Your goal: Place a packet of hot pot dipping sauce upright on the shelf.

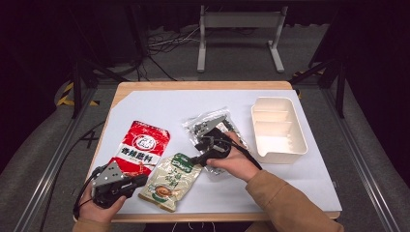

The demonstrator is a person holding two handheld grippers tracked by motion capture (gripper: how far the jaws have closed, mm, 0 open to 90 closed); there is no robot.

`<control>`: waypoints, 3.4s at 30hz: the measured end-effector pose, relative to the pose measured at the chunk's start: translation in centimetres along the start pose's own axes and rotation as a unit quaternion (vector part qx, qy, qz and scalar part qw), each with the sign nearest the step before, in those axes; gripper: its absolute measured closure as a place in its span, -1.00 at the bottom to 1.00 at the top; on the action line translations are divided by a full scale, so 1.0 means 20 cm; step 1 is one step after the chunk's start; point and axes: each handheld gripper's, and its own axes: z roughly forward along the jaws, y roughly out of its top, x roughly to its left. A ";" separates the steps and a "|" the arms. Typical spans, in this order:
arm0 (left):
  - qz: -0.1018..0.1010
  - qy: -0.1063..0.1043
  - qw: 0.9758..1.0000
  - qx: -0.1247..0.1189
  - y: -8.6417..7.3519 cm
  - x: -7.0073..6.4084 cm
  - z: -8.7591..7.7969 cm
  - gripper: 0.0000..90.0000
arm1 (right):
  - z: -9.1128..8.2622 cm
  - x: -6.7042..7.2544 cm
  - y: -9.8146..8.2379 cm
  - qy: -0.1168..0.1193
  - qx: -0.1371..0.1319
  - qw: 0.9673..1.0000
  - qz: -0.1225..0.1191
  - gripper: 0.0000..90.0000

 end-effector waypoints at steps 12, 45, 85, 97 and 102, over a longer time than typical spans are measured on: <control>-0.005 -0.028 0.999 0.035 -0.01 0.01 0.06 1.00 | 0.09 -0.02 -0.03 0.014 0.017 1.000 0.002 -0.18; 0.005 -0.038 0.996 0.080 -0.03 0.02 0.13 1.00 | 0.28 -0.03 -0.07 0.057 0.068 0.996 0.022 -0.14; -0.026 0.019 0.999 0.039 -0.05 0.07 0.07 0.50 | 0.19 0.01 -0.01 0.045 0.065 0.997 -0.005 0.99; -0.043 0.039 0.998 -0.008 -0.06 0.10 0.03 0.20 | 0.02 0.08 0.08 0.044 0.042 0.998 -0.022 0.99; -0.050 0.045 0.998 -0.012 -0.07 0.11 0.02 0.16 | -0.06 0.12 0.12 0.039 0.033 0.998 -0.039 0.99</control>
